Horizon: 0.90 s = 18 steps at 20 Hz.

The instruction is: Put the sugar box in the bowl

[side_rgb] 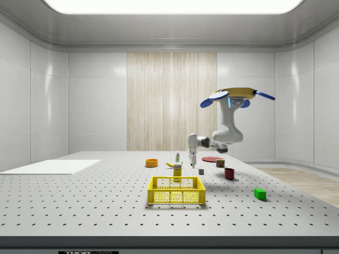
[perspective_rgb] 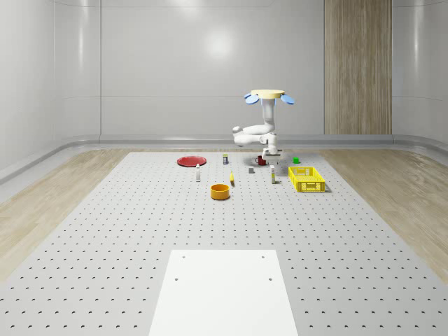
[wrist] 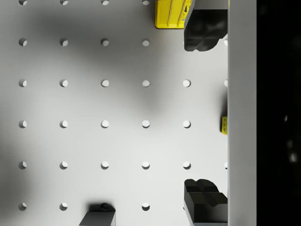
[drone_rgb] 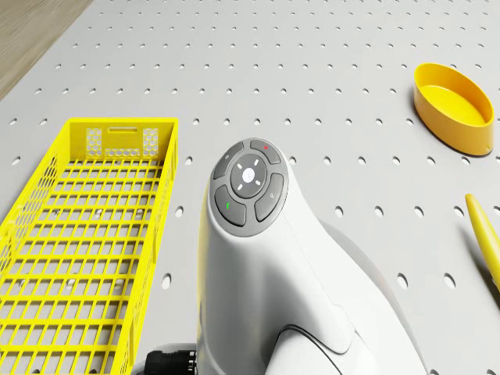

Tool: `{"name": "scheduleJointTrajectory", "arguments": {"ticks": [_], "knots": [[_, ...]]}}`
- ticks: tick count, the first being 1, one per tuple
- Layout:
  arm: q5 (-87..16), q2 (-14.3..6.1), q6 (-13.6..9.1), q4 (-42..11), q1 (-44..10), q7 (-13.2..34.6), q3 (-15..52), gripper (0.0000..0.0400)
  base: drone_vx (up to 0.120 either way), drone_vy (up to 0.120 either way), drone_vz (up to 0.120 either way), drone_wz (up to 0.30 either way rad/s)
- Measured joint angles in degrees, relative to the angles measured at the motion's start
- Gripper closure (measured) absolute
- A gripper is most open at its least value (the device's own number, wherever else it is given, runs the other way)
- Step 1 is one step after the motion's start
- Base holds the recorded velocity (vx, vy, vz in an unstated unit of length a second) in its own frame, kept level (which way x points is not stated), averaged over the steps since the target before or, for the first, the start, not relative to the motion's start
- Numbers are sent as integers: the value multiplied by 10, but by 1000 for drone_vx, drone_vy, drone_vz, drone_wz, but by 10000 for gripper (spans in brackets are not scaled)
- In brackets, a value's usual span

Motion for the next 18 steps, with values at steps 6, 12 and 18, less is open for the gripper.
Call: {"name": "scheduleJointTrajectory", "arguments": {"ticks": [6,12,18], "knots": [[5,-12,11,1,-3,3,3,0,120,-27,0,0],[10,-23,21,1,-6,5,5,0,120,0,0,0],[15,-33,31,2,-9,8,7,0,120,-33,0,0]]}}
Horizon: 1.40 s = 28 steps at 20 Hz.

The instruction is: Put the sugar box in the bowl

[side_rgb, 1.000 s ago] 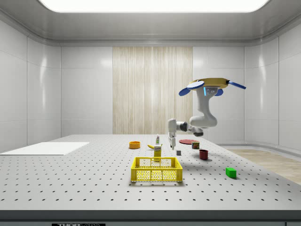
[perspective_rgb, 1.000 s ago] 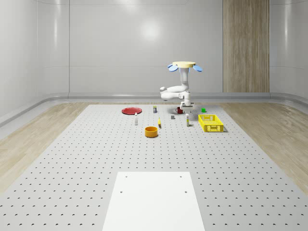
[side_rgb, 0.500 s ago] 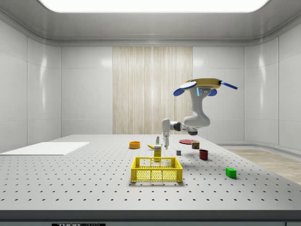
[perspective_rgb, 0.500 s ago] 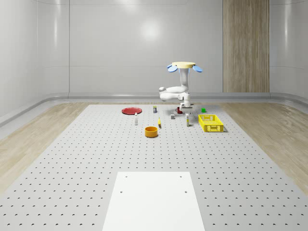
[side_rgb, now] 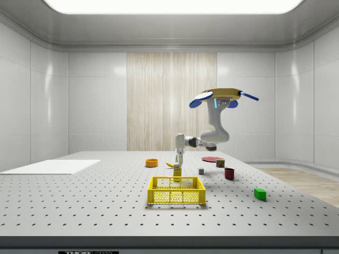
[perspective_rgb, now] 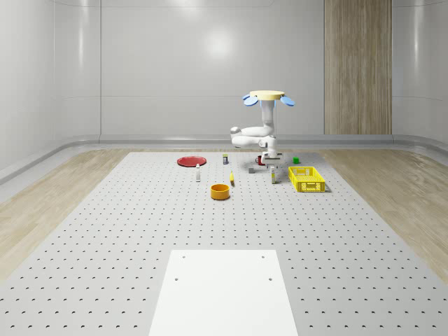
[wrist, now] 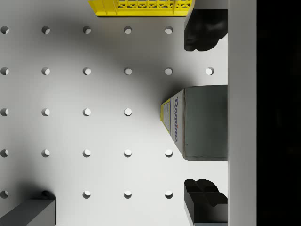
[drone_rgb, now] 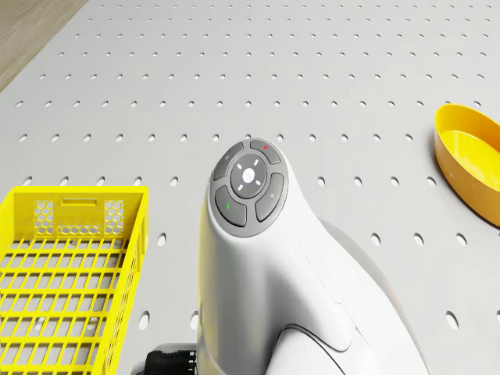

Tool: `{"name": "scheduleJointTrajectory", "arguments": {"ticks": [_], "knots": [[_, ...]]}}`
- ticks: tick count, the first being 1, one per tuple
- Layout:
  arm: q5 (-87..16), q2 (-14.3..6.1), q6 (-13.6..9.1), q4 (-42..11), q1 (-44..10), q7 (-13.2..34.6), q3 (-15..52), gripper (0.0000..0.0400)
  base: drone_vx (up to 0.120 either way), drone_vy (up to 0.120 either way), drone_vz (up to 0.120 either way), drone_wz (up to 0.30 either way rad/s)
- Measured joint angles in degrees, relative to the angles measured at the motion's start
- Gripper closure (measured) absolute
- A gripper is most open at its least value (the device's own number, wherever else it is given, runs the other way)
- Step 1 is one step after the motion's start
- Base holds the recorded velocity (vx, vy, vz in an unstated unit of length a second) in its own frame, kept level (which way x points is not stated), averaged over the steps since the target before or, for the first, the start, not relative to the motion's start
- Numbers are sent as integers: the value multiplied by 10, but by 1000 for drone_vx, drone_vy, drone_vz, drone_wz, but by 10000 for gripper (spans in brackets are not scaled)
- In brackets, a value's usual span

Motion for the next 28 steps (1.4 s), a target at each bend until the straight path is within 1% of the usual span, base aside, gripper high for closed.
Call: {"name": "scheduleJointTrajectory", "arguments": {"ticks": [1,4,6,12,17,18,19,20,21,23,24,27,28], "knots": [[1,-2,2,0,0,0,0,0,120,-120,0,0],[3,-7,6,0,-2,1,1,0,27,0,0,0],[4,-10,9,0,-2,2,2,0,100,0,0,0],[-3,-20,22,3,-4,3,-8,0,0,0,0,0],[-7,-25,29,4,-15,13,-13,0,0,0,0,0],[-7,-26,30,4,-17,14,-14,24,0,0,0,0],[-7,-27,31,4,-18,15,-14,85,0,0,0,0],[-7,-29,32,4,-19,16,-14,132,0,0,0,0],[-7,-30,33,5,-19,17,-14,169,0,0,0,0],[-6,-32,36,5,-21,18,-15,221,0,0,0,0],[-6,-33,36,5,-21,19,-14,235,0,0,0,0],[-7,-35,38,5,-23,23,-14,236,0,0,0,0],[-6,-38,39,4,-28,37,-13,236,0,0,0,0]]}}
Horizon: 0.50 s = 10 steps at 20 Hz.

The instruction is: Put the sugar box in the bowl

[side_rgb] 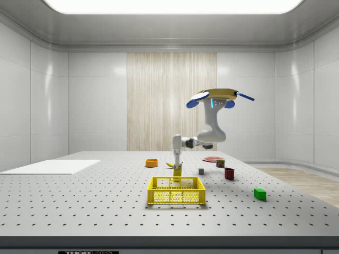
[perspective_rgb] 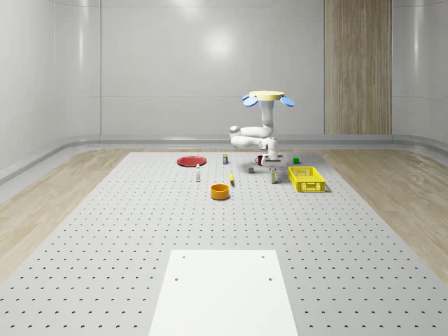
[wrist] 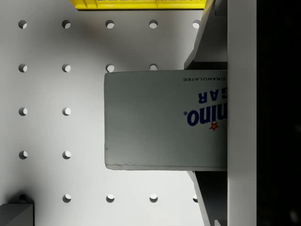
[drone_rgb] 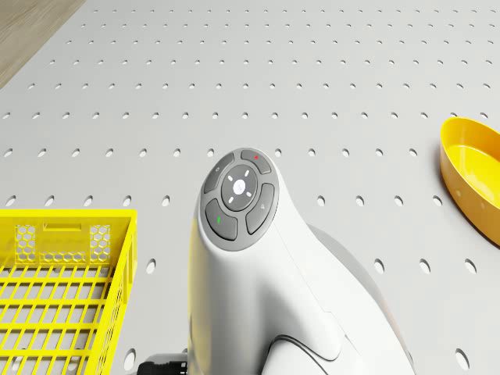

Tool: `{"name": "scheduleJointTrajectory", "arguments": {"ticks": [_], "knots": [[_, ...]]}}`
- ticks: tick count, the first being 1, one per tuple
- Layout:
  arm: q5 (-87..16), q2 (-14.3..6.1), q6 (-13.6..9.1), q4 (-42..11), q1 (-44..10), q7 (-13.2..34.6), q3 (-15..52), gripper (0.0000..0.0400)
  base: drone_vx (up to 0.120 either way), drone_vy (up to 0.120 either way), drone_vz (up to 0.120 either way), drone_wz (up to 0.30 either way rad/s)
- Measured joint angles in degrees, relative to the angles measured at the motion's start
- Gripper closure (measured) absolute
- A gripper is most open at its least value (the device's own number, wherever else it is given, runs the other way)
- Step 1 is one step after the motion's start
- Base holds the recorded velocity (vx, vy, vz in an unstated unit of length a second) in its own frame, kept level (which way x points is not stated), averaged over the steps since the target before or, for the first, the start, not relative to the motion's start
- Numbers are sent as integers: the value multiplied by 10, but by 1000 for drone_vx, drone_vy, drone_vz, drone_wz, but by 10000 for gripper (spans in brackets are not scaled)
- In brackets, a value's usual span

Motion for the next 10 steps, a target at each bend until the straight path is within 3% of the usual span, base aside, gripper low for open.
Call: {"name": "scheduleJointTrajectory", "arguments": {"ticks": [5,7,10], "knots": [[28,-3,-6,-4,1,-7,29,237,0,0,0,0],[44,-3,-10,-6,1,-11,46,237,0,0,100,0],[64,-5,-14,-7,0,-15,66,237,107,-107,120,0]]}}
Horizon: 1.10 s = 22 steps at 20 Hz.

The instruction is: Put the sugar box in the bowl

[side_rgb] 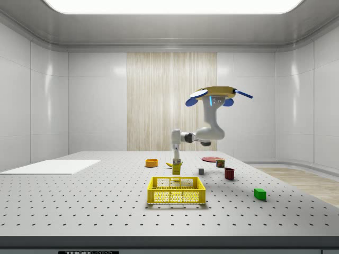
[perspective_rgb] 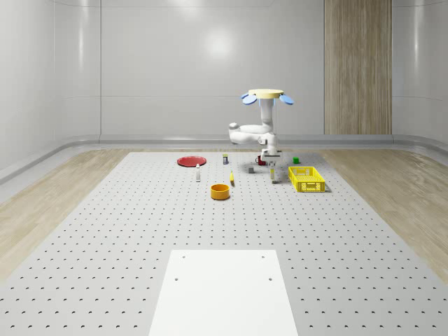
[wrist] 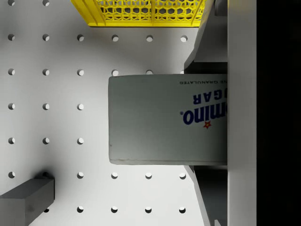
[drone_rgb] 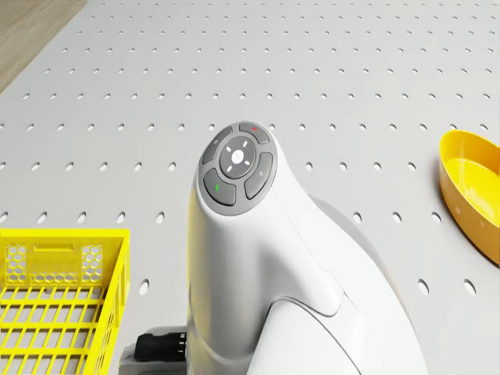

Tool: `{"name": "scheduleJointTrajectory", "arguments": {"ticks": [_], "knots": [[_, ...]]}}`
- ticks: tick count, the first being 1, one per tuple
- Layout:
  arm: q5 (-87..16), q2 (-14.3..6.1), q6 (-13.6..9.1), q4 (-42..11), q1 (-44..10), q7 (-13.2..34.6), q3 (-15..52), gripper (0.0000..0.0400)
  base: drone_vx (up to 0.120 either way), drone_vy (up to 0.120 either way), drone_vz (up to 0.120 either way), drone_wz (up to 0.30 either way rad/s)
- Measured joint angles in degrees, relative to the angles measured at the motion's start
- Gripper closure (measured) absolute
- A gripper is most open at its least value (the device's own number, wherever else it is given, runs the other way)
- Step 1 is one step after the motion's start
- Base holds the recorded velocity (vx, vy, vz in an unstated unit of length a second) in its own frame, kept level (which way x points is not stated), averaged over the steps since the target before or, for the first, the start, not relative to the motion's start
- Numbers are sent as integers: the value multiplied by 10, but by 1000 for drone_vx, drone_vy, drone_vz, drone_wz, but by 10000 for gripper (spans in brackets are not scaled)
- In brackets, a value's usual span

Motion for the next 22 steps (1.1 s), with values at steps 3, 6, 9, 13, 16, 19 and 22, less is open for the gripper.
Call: {"name": "scheduleJointTrajectory", "arguments": {"ticks": [3,6,9,13,16,19,22], "knots": [[12,-2,-1,-1,-1,-3,12,237,120,-120,120,0],[20,-6,0,-1,-2,-5,19,237,120,-120,120,0],[24,-9,3,-1,-2,-6,23,237,120,-120,120,0],[28,-14,7,-1,-3,-5,26,237,120,-120,120,0],[30,-17,10,-1,-3,-4,27,237,120,-120,93,0],[32,-21,13,-1,-4,-4,28,237,120,-120,107,0],[33,-24,16,-1,-4,-3,28,237,120,-120,27,0]]}}
